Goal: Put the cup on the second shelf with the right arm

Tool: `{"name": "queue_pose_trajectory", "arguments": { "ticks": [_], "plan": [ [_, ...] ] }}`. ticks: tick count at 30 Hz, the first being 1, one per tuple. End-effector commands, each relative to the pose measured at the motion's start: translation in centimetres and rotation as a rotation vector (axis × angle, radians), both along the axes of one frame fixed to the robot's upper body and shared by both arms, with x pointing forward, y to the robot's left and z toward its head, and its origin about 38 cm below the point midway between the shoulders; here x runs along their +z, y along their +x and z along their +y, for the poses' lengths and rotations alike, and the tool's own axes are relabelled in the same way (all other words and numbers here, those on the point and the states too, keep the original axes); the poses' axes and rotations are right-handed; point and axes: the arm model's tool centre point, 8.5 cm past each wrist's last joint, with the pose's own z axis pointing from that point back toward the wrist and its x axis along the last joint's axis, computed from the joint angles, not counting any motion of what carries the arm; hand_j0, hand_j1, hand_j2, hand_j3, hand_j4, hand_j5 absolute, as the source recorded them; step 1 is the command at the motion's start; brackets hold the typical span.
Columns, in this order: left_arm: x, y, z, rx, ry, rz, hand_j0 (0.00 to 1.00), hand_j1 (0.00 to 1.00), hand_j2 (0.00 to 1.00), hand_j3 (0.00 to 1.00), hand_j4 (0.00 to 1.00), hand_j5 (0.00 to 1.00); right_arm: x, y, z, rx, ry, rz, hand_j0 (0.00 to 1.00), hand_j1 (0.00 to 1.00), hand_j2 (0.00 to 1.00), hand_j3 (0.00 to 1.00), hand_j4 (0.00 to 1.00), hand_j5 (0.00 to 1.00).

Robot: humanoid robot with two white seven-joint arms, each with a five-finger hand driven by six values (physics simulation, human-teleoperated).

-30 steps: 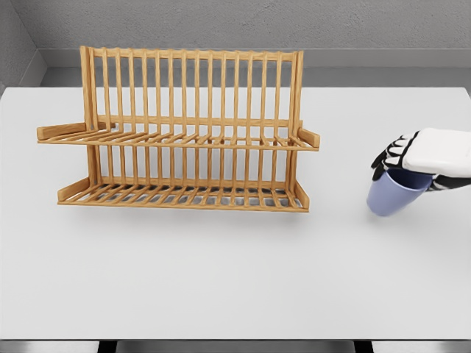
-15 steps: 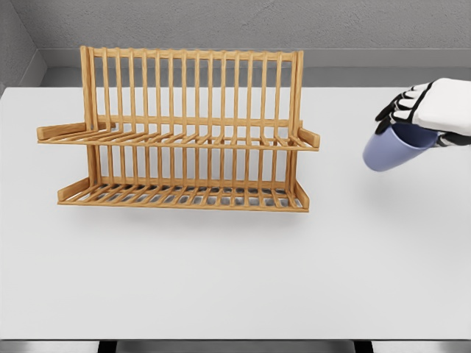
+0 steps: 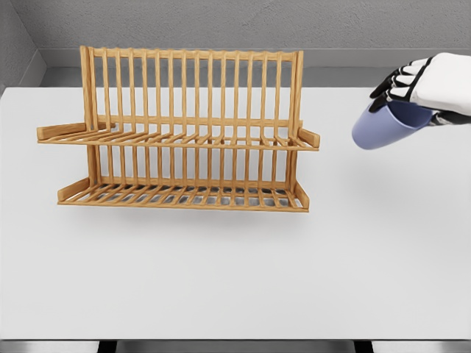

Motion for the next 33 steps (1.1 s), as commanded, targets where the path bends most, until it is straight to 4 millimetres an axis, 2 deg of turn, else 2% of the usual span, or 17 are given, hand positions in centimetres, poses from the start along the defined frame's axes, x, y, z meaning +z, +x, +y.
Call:
{"name": "queue_pose_trajectory", "arguments": {
  "ticks": [1, 5, 15, 30, 33],
  "plan": [
    [0.0, 0.0, 0.0, -0.001, 0.0, 0.0, 1.0, 1.0, 1.0, 1.0, 1.0, 1.0, 0.3, 0.0, 0.1, 0.001, 0.015, -0.006, 0.64, 0.64, 0.64, 0.64, 0.64, 0.64],
    [0.0, 0.0, 0.0, -0.001, 0.0, 0.0, 1.0, 1.0, 1.0, 1.0, 1.0, 1.0, 1.3, 0.1, 0.2, 0.005, 0.033, -0.038, 0.64, 0.64, 0.64, 0.64, 0.64, 0.64],
    [0.0, 0.0, 0.0, 0.001, 0.0, 0.0, 1.0, 1.0, 1.0, 1.0, 1.0, 1.0, 3.0, 1.0, 2.8, 0.042, 0.112, -0.092, 0.64, 0.64, 0.64, 0.64, 0.64, 0.64],
    [0.0, 0.0, 0.0, 0.001, 0.0, 0.0, 1.0, 1.0, 1.0, 1.0, 1.0, 1.0, 2.7, 1.9, 6.6, 0.128, 0.21, -0.1, 0.64, 0.64, 0.64, 0.64, 0.64, 0.64],
    [0.0, 0.0, 0.0, -0.001, 0.0, 0.0, 1.0, 1.0, 1.0, 1.0, 1.0, 1.0, 2.1, 2.0, 7.4, 0.144, 0.214, -0.085, 0.64, 0.64, 0.64, 0.64, 0.64, 0.64]
  ]
}}
